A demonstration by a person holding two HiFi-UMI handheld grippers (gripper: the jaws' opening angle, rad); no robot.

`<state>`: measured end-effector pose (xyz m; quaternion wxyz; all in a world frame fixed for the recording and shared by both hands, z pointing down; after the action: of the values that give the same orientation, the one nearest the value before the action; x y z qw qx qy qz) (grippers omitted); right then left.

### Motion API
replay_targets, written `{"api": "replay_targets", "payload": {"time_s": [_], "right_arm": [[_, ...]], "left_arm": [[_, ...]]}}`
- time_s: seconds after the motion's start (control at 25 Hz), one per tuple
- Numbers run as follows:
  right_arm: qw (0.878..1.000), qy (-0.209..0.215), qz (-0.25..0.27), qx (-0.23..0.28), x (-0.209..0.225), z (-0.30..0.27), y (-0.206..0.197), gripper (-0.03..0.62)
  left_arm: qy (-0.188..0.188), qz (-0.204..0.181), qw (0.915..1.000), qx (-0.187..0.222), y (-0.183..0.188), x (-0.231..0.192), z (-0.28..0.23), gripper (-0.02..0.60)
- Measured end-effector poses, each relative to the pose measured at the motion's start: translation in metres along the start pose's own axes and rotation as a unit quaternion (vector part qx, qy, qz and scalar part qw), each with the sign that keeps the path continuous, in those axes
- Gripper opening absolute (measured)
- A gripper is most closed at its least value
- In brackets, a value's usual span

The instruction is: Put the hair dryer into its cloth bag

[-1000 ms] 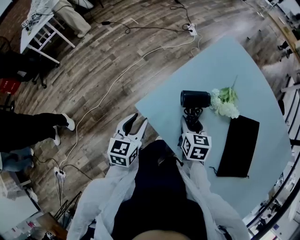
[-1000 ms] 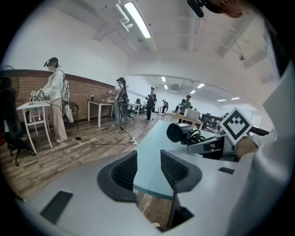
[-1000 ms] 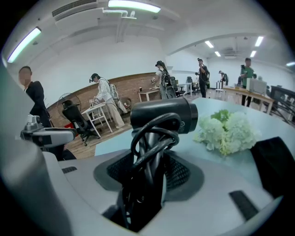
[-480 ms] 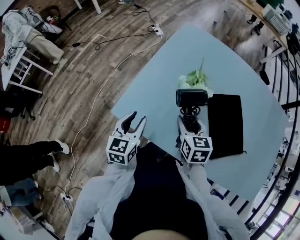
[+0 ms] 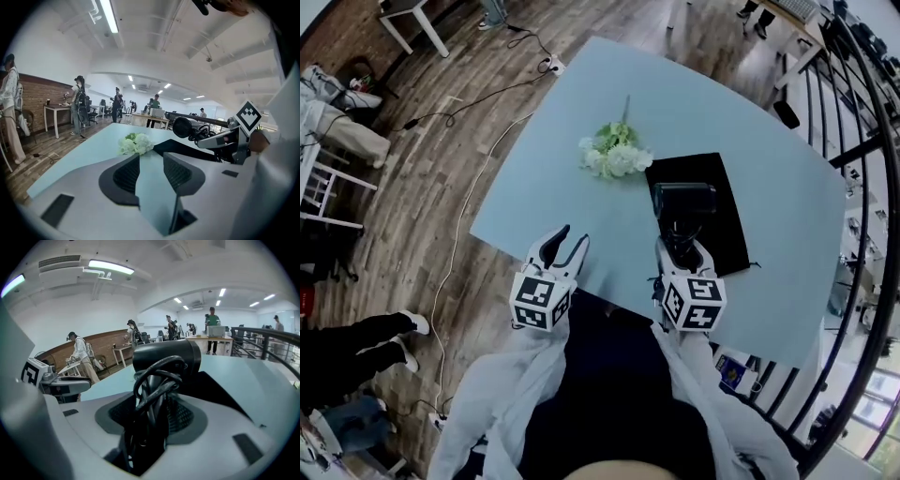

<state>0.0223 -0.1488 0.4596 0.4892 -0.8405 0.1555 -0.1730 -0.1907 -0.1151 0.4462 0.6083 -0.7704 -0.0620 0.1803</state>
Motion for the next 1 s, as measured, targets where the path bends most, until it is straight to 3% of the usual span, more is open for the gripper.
{"api": "replay_targets", "payload": {"time_s": [0.36, 0.52, 0.84, 1.0], "right_arm": [[0.997, -0.069, -0.036, 0.013, 0.101, 0.07, -0.023, 0.209], [0.993, -0.097, -0.058, 0.018, 0.134, 0.1, -0.041, 0.209], [0.984, -0.149, -0.098, 0.016, 0.172, 0.147, -0.075, 0.209], [0.979, -0.167, -0.117, 0.011, 0.181, 0.168, -0.096, 0.209]], "left_arm": [[-0.047, -0.015, 0.9988, -0.006, -0.015, 0.093, -0.031, 0.173], [-0.082, -0.024, 0.996, -0.028, -0.033, 0.131, -0.041, 0.173], [-0.175, -0.059, 0.9786, -0.09, -0.073, 0.199, -0.069, 0.173], [-0.223, -0.084, 0.9615, -0.136, -0.095, 0.224, -0.075, 0.173]]}}
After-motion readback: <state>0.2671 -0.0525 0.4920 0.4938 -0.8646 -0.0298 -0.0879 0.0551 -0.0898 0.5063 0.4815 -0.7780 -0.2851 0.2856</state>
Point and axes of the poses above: the fingertips, and each gripper's own axes: z backward along the fingers, x to its right, y out of its top, the point moved 3 cm from there along z, backward along the fingers, and after that the axes turned 7 degrees about x, right-handed, at the moved point
